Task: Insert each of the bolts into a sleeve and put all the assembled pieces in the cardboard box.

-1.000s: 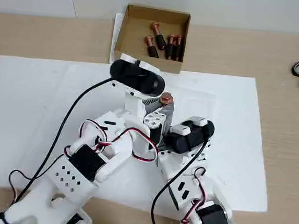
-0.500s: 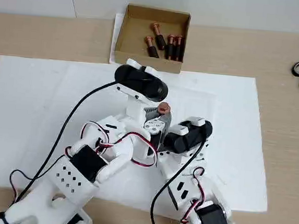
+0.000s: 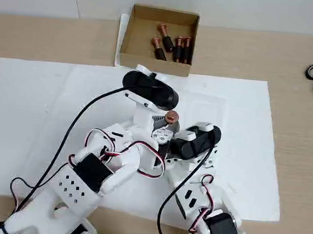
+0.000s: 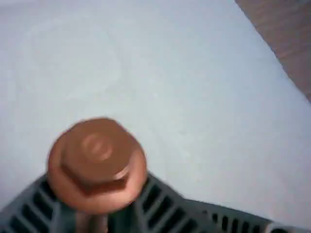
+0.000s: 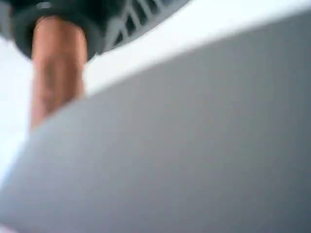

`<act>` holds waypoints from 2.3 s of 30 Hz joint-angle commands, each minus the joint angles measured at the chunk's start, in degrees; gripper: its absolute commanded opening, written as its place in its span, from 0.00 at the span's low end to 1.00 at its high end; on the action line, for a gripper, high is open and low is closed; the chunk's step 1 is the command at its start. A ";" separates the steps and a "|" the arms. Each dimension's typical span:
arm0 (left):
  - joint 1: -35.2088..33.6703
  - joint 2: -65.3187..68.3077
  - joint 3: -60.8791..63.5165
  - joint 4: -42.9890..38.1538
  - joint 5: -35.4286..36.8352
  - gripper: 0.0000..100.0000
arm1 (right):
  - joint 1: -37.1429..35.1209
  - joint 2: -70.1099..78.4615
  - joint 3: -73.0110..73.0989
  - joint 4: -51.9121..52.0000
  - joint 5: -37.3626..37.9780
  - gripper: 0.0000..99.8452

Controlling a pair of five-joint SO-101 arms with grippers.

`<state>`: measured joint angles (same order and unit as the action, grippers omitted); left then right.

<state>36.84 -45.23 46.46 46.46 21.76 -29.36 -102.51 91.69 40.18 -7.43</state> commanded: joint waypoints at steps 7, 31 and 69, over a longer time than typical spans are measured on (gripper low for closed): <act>-2.73 -0.79 -2.95 0.79 0.26 0.01 | -2.07 -0.57 -0.70 -1.36 -0.35 0.00; 1.41 7.56 -2.68 3.08 0.18 0.01 | -2.24 -0.66 -0.79 -1.36 -0.35 0.00; -33.41 7.56 -31.34 44.84 -16.62 0.25 | 6.29 5.23 -11.69 3.21 4.66 0.00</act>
<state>8.88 -37.58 17.63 90.33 10.15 -24.70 -99.43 88.35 42.55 -4.70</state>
